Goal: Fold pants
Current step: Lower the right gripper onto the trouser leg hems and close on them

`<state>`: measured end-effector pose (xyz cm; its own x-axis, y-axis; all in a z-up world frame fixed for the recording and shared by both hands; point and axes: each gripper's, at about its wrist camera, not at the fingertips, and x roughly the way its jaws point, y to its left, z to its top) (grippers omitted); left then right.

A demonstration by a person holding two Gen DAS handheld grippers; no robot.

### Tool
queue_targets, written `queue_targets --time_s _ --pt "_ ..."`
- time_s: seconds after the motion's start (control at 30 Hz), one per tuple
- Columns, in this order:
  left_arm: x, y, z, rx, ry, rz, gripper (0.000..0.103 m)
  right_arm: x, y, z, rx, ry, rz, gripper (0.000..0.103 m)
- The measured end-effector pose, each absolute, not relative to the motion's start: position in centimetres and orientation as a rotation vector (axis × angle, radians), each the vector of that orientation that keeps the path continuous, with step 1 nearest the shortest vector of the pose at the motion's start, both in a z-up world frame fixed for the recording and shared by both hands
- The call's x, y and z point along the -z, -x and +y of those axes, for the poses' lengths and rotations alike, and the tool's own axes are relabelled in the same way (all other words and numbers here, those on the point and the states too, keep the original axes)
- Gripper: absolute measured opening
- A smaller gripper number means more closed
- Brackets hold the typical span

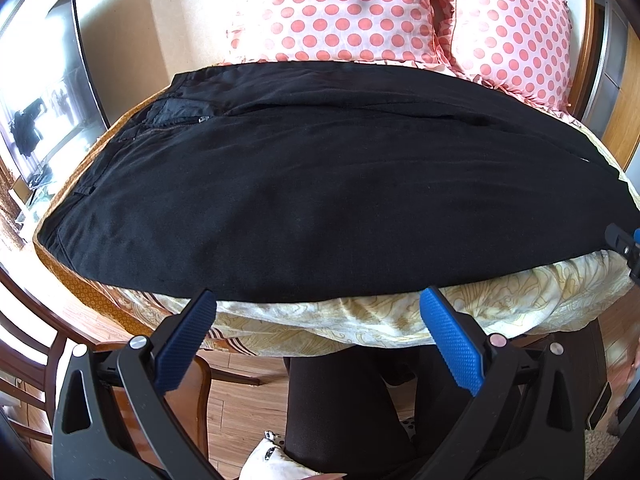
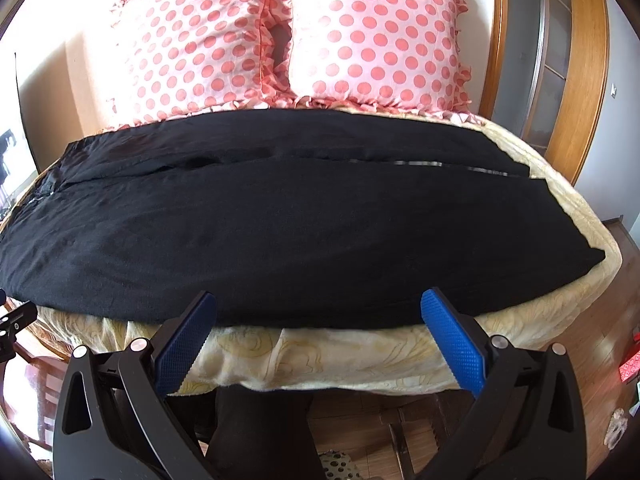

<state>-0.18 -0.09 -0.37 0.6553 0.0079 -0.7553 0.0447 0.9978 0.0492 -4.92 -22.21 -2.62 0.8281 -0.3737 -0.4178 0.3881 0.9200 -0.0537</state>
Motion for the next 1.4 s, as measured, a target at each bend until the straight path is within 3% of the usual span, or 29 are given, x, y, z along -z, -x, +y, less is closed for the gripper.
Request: queue_targets --time_s 0.43,0.87,0.93,1.17,1.27,1.4 --pt "-3.5 -4.6 2.6 0.019 0.043 0.758 0.101 -6.8 -4.0 -37.5 0.590 -0.305 0.494 0.102" --pt "-6.2 -14.5 2.2 -0.074 -0.024 0.694 0.101 -10.1 -17.9 -52.4 0.933 -0.466 0.608 0.102" --pt "-5.6 -15.8 1.9 -0.064 -0.027 0.721 0.101 -9.9 -19.4 -53.9 0.994 -0.490 0.627 0.090" --pt "-3.2 -17.6 2.5 -0.041 0.022 0.797 0.101 -8.3 -23.3 -56.7 1.084 -0.525 0.696 0.086" --pt "-2.7 -17.8 3.2 -0.055 0.064 0.807 0.101 -7.6 -23.6 -56.8 1.129 -0.520 0.734 0.074" --pt "-2.6 -17.6 4.1 -0.063 0.115 0.803 0.101 -7.1 -22.5 -57.2 1.094 -0.543 0.696 0.066"
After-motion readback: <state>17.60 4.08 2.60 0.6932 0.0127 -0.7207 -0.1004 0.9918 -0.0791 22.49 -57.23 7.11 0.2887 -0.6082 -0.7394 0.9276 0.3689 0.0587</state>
